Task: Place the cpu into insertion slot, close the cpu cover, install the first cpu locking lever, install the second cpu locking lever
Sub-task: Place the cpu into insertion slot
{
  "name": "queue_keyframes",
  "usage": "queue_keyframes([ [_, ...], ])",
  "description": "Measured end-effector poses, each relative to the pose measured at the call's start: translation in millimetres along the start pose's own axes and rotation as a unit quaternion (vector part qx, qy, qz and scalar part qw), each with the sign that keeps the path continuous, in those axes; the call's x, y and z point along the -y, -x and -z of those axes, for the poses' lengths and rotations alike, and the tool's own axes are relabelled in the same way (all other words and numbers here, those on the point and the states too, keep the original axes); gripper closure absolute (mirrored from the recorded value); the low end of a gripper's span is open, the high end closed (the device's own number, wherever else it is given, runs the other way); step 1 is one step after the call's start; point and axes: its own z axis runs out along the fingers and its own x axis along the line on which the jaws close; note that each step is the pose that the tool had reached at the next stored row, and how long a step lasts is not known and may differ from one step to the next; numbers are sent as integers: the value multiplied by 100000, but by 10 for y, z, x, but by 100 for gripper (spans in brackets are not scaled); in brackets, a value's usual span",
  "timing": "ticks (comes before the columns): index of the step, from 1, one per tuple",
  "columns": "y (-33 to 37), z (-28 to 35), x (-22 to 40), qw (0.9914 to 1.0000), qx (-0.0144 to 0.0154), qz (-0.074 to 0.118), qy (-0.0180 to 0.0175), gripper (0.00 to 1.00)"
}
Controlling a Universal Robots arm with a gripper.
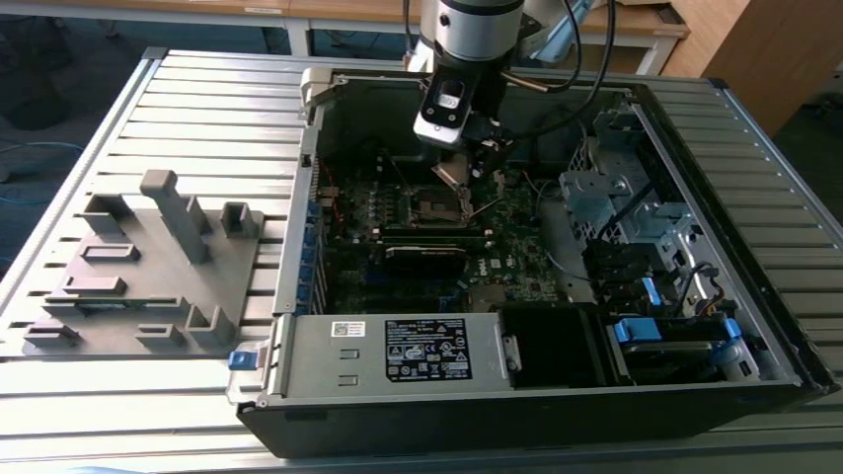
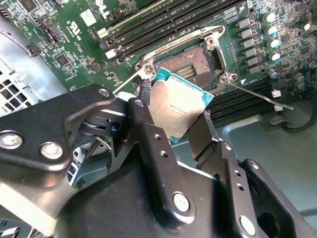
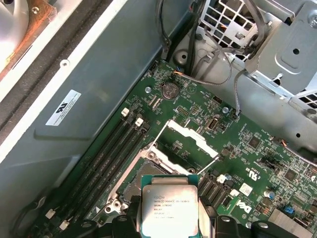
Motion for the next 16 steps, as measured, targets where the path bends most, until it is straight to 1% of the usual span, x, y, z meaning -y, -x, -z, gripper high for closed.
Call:
queue_keyframes([
  [1,0,-1,0,100000,18,-154,5,46],
  [4,0,-5,0,99963,250,-2713,28,46],
  [6,0,-8,1,99898,419,-4499,39,46],
  [8,0,-12,1,99801,588,-6285,45,46],
  [10,0,-17,1,99664,764,-8150,57,46],
  [12,0,-24,2,99501,923,-9939,82,46],
  [14,0,-29,3,99305,1094,-11722,91,46],
  [16,0,-35,3,99077,1257,-13496,109,46],
])
